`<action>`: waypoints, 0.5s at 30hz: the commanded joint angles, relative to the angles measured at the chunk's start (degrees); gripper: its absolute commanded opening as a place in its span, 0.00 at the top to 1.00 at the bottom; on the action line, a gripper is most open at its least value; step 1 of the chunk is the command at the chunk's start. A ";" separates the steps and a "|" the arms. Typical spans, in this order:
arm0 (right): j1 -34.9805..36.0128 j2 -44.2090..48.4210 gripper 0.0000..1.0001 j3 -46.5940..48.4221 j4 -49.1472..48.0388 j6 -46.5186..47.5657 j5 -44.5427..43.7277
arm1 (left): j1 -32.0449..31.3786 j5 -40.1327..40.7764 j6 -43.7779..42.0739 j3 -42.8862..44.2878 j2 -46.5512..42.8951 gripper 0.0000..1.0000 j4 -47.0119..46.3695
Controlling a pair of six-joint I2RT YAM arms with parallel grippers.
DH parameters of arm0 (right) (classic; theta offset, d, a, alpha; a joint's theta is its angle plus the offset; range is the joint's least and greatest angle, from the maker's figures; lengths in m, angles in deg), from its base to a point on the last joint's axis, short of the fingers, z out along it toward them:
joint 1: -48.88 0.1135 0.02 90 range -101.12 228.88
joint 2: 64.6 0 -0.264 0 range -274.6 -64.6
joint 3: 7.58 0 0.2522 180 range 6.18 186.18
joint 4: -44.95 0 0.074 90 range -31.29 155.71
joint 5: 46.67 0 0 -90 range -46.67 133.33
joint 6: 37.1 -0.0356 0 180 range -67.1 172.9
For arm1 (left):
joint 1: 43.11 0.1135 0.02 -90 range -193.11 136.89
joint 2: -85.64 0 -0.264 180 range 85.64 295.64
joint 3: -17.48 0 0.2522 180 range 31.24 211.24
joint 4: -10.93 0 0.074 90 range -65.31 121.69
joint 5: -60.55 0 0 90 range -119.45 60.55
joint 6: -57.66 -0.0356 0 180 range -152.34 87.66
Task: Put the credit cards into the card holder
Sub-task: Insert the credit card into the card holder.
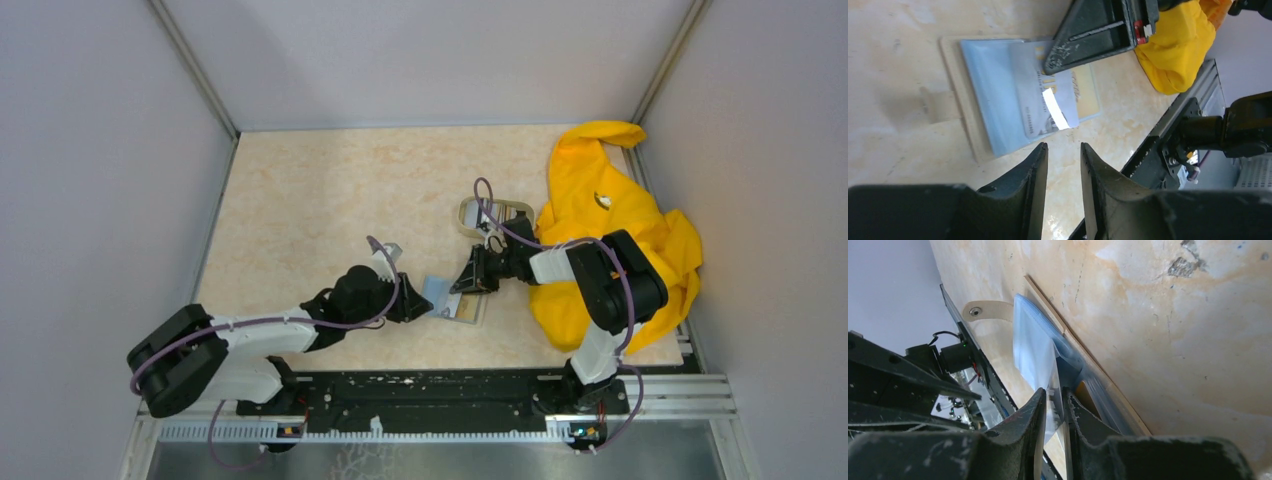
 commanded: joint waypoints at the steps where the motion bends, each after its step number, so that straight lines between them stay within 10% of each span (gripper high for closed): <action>1: 0.57 -0.65 0.81 1.96 0.69 1.78 0.05 | -3.01 -4.55 1.27 4.16 4.69 0.66 -4.36; 15: 0.57 -1.15 0.80 2.48 1.77 2.49 -0.31 | -15.63 20.20 -0.03 27.19 21.94 0.76 17.44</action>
